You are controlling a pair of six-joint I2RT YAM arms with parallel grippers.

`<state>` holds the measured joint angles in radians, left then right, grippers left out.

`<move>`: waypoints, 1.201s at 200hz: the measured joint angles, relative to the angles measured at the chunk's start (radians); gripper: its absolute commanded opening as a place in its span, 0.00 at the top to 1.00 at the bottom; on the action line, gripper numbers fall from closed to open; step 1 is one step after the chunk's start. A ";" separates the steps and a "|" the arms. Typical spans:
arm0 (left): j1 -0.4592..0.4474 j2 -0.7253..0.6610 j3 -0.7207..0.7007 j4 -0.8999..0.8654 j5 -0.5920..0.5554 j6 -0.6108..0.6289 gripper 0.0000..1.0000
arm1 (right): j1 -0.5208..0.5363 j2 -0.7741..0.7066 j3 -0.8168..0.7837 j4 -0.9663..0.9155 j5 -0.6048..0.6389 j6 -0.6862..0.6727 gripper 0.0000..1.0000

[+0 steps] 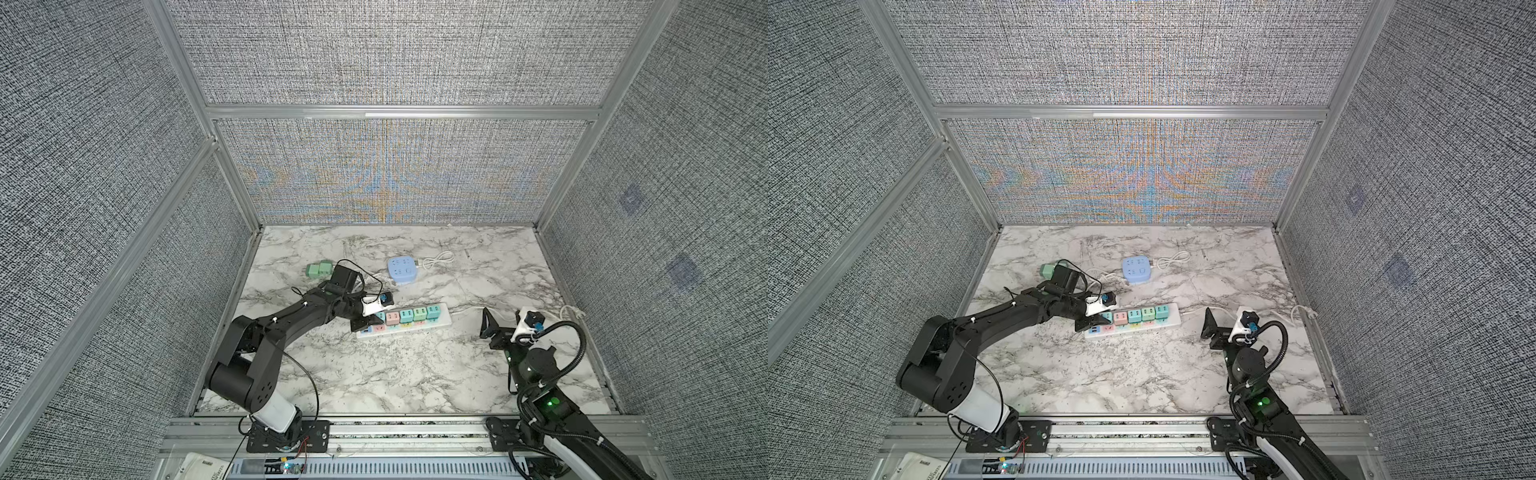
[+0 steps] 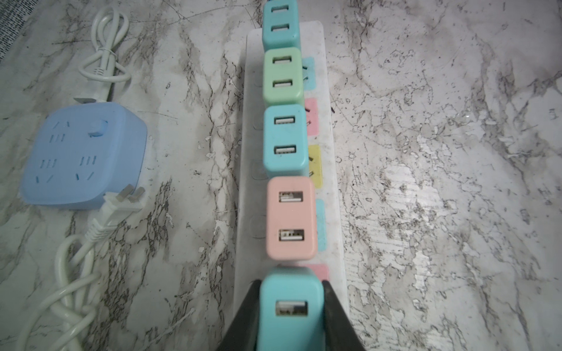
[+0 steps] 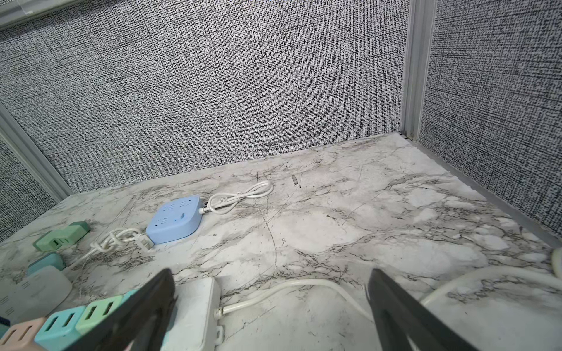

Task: Insert plugs into power strip
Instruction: Insert the plug into the socket.

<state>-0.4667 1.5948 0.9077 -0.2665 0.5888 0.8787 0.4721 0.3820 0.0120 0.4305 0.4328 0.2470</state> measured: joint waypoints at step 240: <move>0.008 0.116 0.000 0.046 0.058 0.005 1.00 | -0.002 -0.016 0.000 -0.016 -0.004 0.002 0.01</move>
<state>-0.4583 1.7103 0.9077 -0.2203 0.6464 0.8837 0.4702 0.3660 0.0120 0.4145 0.4290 0.2489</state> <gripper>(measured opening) 0.296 0.995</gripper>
